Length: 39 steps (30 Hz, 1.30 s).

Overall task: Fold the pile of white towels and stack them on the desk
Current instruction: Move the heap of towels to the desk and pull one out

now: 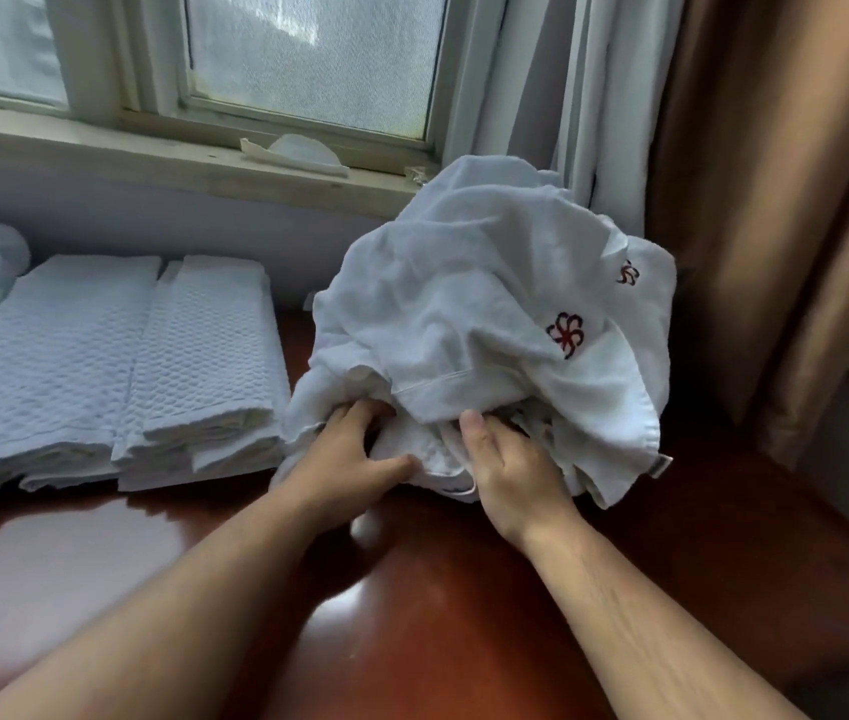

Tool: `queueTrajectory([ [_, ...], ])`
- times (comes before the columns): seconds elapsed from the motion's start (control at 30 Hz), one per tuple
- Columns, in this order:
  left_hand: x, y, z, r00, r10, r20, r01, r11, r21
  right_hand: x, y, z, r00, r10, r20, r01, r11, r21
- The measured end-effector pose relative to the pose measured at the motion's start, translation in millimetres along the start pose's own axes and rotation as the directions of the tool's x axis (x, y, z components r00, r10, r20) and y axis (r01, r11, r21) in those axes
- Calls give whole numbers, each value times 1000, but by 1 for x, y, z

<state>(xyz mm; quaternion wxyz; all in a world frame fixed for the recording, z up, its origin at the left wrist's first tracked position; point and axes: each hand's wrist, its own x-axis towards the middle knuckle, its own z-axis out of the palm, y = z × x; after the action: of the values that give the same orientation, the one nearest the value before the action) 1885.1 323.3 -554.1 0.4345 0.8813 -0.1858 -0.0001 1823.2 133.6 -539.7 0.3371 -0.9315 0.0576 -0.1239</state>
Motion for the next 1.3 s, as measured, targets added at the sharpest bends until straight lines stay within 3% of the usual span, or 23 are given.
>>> queueTrajectory([
  [0.1, -27, -4, -6, 1000, -7, 6, 7, 999, -51, -10, -6, -1, 978, 126, -164, -65, 941, 333],
  [0.2, -56, -7, -7, 997, -12, -82, 7, 998, -68, -14, -11, -4, 902, 289, -321, -81, 844, 530],
  [0.3, -72, -3, -5, 991, -14, -130, 0, 994, -107, -4, -17, -10, 887, 424, -185, -146, 636, 758],
  [0.37, -72, 3, -4, 988, -14, -157, -2, 995, -104, 3, -24, -20, 906, 403, -128, -150, 589, 794],
  [0.5, -62, 17, 2, 975, 58, -212, -50, 998, 43, -2, -33, -42, 933, 293, -209, -30, 642, 766],
  [0.57, -51, 23, 6, 957, 130, -259, -97, 986, 139, -10, -24, -48, 935, 230, -270, 25, 717, 697],
  [0.67, -26, 33, 8, 943, 162, -292, -106, 974, 198, -16, 3, -53, 937, 113, -330, 58, 882, 468],
  [0.73, -11, 35, 12, 953, 143, -268, -80, 969, 235, -14, 21, -53, 957, -7, -290, 86, 962, 259],
  [0.87, -3, 31, 21, 939, 188, -289, -71, 926, 372, -2, 39, -53, 990, -47, -134, 37, 996, -80],
  [1.03, -17, 47, 10, 902, 337, -271, -287, 935, 207, 13, 43, -55, 933, -132, -335, 130, 991, -27],
  [1.13, -32, 64, 3, 922, 282, -265, -304, 952, -43, 2, 38, -52, 887, -179, -425, 238, 967, 89],
  [1.2, -41, 69, -2, 949, 212, -232, -250, 956, -152, -12, 29, -52, 893, -109, -436, 274, 901, 336],
  [1.23, -46, 69, -7, 960, 207, -191, -239, 957, -165, -19, 22, -54, 915, -29, -402, 265, 795, 545],
  [1.3, -56, 69, -19, 970, 241, -37, -242, 970, -11, -29, 5, -60, 973, 102, -208, 146, 426, 893],
])
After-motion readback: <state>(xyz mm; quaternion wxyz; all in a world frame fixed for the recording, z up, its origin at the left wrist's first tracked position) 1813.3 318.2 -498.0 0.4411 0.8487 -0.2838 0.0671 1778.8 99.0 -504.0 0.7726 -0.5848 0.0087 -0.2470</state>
